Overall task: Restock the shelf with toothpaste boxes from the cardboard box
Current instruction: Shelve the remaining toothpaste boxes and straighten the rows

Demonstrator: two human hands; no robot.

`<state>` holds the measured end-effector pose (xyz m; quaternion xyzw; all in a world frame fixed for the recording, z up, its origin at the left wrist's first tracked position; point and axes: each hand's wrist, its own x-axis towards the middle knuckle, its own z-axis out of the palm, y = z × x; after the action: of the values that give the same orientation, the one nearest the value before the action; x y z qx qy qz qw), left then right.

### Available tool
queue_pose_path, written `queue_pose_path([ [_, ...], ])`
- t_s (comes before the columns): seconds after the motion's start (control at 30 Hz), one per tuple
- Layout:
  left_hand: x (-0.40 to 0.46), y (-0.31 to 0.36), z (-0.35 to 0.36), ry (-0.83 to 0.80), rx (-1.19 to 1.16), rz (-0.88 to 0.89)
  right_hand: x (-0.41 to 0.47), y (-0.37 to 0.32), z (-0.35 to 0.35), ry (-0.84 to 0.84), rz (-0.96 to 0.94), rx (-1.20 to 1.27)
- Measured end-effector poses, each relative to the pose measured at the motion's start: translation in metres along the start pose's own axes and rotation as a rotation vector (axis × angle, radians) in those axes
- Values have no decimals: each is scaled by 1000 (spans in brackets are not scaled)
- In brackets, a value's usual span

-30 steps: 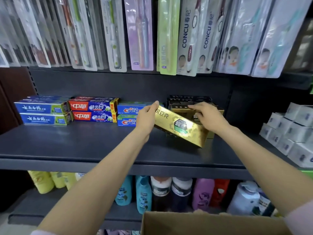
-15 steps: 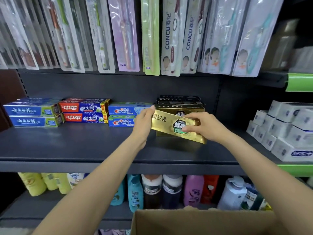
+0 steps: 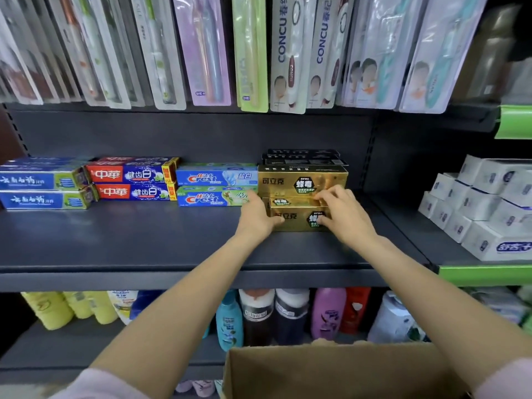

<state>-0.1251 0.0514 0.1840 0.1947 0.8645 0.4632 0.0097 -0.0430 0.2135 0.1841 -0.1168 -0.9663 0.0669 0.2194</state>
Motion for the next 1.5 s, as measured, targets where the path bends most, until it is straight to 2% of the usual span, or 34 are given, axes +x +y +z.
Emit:
queue_pose_path([
  [0.2, -1, -6, 8, 50, 11, -4, -3, 0, -1, -5, 26, 93],
  [0.3, -13, 2, 12, 185, 123, -21, -16, -3, -7, 72, 40, 189],
  [0.37, -30, 10, 17, 304, 116, 34, -32, 0, -14, 127, 56, 244],
  [0.43, -49, 20, 27, 308, 28, 155, -52, 6, -24, 150, 98, 337],
  [0.53, -84, 32, 50, 171, -52, 312, -89, 20, -39, 86, 102, 431],
  [0.63, -128, 38, 86, 54, -15, 347, -136, 44, -48, -7, 76, 428],
  [0.73, -167, 31, 132, -76, 63, 268, -180, 80, -44, -156, 86, 383],
  [0.9, -205, 7, 199, -399, 192, 37, -239, 146, -8, -490, 226, 157],
  [1.07, -217, -6, 269, -681, 299, -21, -282, 210, 43, -770, 424, -23],
  [1.13, -219, -4, 298, -764, 326, -20, -295, 224, 59, -859, 488, -23],
  [1.23, -228, 2, 335, -860, 313, 12, -307, 232, 74, -840, 502, -27],
  [1.4, -236, 3, 370, -915, 249, 187, -311, 242, 85, -732, 449, -9],
  [1.5, -234, -8, 383, -979, 351, 286, -321, 247, 90, -708, 417, 36],
])
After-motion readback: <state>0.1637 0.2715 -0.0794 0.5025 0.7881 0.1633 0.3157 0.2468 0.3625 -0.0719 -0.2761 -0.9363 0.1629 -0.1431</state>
